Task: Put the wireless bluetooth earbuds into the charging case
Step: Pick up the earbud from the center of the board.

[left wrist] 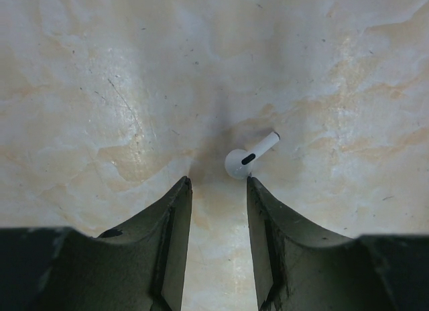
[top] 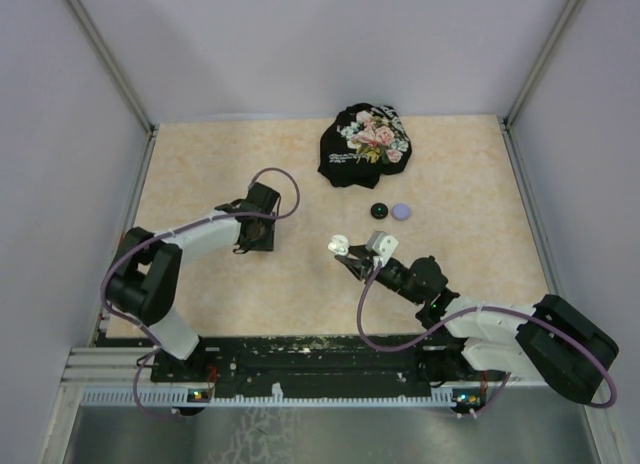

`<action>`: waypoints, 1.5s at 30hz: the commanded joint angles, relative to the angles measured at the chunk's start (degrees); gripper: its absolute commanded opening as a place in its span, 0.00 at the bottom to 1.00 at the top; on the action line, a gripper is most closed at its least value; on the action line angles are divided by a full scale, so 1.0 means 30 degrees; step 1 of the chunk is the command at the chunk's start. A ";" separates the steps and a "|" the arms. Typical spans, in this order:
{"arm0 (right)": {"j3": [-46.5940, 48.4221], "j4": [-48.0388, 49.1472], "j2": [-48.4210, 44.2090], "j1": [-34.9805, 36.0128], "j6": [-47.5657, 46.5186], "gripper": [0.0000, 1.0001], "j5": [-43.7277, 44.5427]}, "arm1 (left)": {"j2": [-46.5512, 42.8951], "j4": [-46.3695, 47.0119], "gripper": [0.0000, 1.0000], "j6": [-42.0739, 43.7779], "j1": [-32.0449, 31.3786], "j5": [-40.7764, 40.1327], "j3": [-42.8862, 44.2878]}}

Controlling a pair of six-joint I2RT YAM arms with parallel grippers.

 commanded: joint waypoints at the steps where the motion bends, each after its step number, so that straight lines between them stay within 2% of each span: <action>1: 0.0985 0.0744 -0.0035 0.0173 -0.0048 0.00 -0.0309 | 0.0420 -0.0116 0.44 -0.0102 0.0034 -0.1518 0.0532; 7: 0.1009 0.0686 -0.0036 0.0183 -0.0044 0.00 -0.0286 | 0.0590 -0.0549 0.44 -0.0263 0.0141 -0.3127 0.0489; 14: 0.1096 0.0468 -0.0043 0.0181 -0.0044 0.00 -0.0290 | 0.0568 0.0256 0.43 -0.0587 0.0557 -0.3030 0.0466; 27: 0.1196 0.0283 -0.0033 0.0210 -0.0015 0.00 -0.0306 | -0.1623 -0.0231 0.44 -0.1597 0.0547 -0.0598 0.0430; 36: 0.1214 0.0246 -0.0131 0.0210 0.0012 0.00 -0.0394 | -0.0322 -0.0079 0.43 -0.2204 0.0558 0.0407 0.1389; 45: 0.1214 0.0246 -0.0146 0.0206 0.0040 0.00 -0.0383 | 0.1171 -0.0075 0.34 -0.2123 0.0561 0.0600 0.2149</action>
